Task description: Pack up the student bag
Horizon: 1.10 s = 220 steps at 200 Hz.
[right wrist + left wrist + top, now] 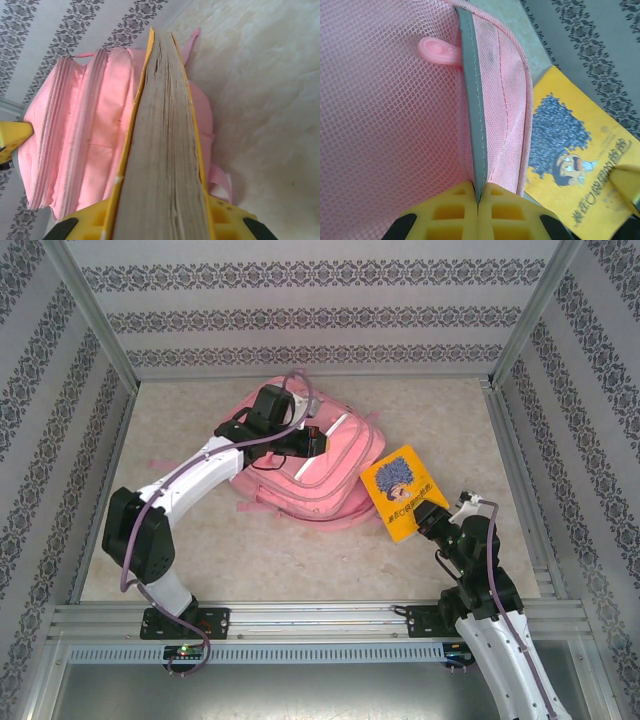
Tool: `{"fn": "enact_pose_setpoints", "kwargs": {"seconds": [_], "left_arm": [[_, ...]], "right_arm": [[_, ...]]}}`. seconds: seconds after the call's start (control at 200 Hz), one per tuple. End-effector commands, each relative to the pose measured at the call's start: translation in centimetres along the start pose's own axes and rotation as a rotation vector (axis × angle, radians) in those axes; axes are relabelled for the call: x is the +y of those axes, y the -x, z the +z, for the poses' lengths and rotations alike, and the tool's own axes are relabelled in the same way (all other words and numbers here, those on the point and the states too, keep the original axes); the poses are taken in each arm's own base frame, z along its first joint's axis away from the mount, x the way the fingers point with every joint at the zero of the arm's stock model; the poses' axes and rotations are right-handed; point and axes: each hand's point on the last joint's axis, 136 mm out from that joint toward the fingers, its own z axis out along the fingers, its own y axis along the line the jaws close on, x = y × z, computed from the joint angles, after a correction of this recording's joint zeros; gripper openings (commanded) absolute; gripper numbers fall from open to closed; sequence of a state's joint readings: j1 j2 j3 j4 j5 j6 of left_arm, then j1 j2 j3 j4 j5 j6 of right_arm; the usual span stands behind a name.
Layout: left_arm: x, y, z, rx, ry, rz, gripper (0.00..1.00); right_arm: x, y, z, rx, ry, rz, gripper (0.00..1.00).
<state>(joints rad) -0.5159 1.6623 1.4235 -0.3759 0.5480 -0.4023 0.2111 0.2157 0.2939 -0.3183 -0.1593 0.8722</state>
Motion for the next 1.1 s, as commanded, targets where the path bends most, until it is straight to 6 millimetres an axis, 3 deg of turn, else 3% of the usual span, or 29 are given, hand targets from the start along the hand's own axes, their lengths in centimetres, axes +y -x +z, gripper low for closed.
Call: {"fn": "enact_pose_setpoints", "kwargs": {"seconds": [0.0, 0.285, 0.395, 0.52, 0.65, 0.749, 0.859, 0.944, 1.094], "left_arm": [[-4.3, 0.6, -3.2, -0.028, -0.132, 0.033, 0.00], [-5.3, 0.5, -6.2, -0.050, -0.108, 0.077, 0.00], [-5.4, -0.7, -6.3, 0.005, -0.122, 0.062, 0.00], [-3.4, -3.3, -5.9, 0.096, -0.039, 0.063, 0.00], [-1.7, -5.6, -5.4, 0.154, 0.023, 0.045, 0.26], [-0.8, -6.3, -5.8, 0.149, 0.110, 0.065, 0.36], [-1.9, -5.9, -6.8, 0.130, 0.183, 0.140, 0.42], [-4.2, -5.9, -6.9, 0.126, 0.215, 0.226, 0.47], [-7.7, -6.9, -5.1, 0.136, 0.264, 0.328, 0.50]], "right_arm": [[2.8, 1.3, -0.4, -0.029, 0.111, 0.008, 0.00], [2.5, 0.8, -0.2, -0.006, 0.102, 0.030, 0.00], [4.3, 0.1, 0.2, 0.043, 0.225, 0.119, 0.00], [6.6, -0.3, 0.3, 0.105, 0.360, 0.243, 0.00], [7.9, -0.5, 0.1, 0.153, 0.446, 0.359, 0.00], [8.3, -0.7, -0.1, 0.175, 0.480, 0.435, 0.00], [8.9, -0.5, -0.5, 0.182, 0.506, 0.494, 0.00], [9.5, -0.1, -0.9, 0.171, 0.525, 0.508, 0.00], [10.5, 0.2, -1.4, 0.163, 0.547, 0.490, 0.00]]}}
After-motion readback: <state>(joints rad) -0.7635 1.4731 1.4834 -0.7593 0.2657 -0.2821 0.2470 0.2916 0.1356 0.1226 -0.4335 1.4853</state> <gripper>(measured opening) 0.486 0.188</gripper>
